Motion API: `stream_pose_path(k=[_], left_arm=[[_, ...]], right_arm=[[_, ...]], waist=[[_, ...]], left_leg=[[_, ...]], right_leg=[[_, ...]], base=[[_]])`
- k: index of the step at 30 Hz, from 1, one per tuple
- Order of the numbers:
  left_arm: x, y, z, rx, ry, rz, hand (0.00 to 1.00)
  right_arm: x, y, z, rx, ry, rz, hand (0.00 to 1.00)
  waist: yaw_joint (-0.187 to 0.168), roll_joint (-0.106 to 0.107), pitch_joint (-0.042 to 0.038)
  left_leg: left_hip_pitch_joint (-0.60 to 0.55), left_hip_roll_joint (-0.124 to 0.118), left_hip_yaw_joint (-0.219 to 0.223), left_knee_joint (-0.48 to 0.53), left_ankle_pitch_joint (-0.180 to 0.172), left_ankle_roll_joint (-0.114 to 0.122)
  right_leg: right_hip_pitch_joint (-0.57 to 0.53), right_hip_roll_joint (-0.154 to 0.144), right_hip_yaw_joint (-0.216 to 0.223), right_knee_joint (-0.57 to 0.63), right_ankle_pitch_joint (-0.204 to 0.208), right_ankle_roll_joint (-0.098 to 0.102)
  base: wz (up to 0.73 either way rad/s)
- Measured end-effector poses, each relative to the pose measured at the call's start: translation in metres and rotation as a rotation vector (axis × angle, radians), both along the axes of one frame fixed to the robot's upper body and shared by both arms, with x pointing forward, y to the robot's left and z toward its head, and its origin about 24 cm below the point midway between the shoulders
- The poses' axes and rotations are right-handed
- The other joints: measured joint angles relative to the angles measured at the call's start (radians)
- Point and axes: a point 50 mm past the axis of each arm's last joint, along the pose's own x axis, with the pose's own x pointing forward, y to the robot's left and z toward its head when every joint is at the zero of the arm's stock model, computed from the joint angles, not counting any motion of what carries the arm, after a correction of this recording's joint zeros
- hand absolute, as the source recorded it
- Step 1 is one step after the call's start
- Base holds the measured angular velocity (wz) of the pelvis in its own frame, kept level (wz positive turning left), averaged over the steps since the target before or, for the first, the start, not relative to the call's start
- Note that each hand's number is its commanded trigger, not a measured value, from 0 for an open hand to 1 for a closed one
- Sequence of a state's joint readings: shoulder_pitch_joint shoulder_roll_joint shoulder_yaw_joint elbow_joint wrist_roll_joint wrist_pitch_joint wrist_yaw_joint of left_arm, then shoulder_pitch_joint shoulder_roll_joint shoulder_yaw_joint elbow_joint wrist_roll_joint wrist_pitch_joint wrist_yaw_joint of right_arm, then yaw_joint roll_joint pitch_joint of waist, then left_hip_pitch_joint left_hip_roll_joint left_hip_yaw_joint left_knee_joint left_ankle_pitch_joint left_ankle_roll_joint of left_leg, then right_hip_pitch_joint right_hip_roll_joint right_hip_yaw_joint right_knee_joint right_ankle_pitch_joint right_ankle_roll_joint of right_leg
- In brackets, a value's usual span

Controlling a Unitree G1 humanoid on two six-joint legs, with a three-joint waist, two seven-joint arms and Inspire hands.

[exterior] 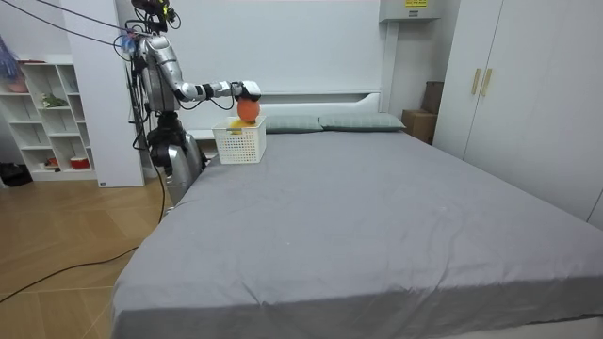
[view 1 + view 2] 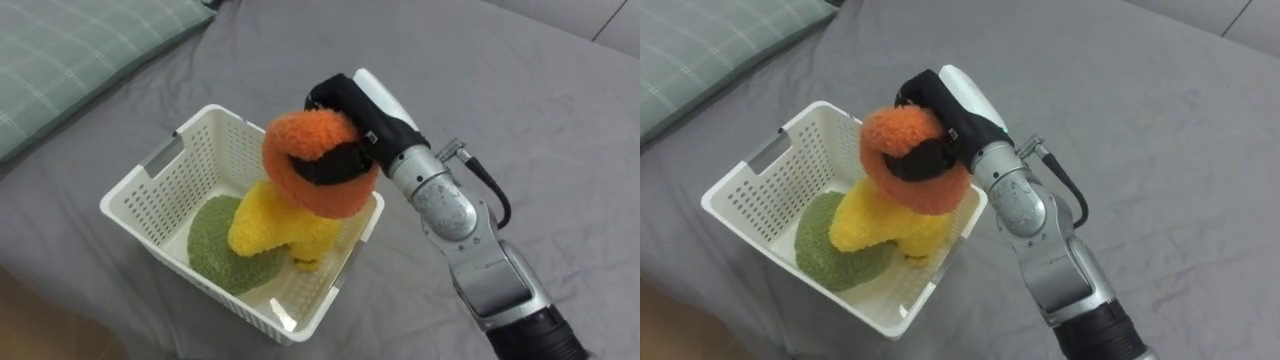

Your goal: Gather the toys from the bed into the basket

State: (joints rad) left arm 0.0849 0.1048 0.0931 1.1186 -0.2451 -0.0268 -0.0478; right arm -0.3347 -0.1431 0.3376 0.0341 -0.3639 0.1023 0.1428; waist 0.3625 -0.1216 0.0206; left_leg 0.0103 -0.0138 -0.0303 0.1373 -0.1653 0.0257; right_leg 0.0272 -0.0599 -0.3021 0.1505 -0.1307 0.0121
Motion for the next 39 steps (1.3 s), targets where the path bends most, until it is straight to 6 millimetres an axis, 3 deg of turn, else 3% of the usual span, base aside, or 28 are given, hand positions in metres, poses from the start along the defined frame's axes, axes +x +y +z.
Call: stream_pose_path(k=[23,39], left_arm=[[-0.003,0.004,0.0,0.015,0.009,0.027,0.0],[-0.004,0.005,0.0,0.017,0.014,0.03,0.0]], right_arm=[[0.001,0.0,-0.007,0.006,0.015,-0.023,0.0],[0.002,-0.003,-0.013,-0.009,0.036,-0.032,0.0]], waist=[[0.003,-0.009,0.0029],[-0.001,-0.002,0.0074]], left_leg=[[0.0,-0.001,-0.001,-0.001,0.0,0.0],[0.001,-0.001,0.0,0.0,0.0,0.0]], right_leg=[[0.002,-0.002,-0.011,0.0,0.0,0.0],[0.002,-0.004,-0.023,0.0,0.0,0.0]], base=[[0.0],[0.0]])
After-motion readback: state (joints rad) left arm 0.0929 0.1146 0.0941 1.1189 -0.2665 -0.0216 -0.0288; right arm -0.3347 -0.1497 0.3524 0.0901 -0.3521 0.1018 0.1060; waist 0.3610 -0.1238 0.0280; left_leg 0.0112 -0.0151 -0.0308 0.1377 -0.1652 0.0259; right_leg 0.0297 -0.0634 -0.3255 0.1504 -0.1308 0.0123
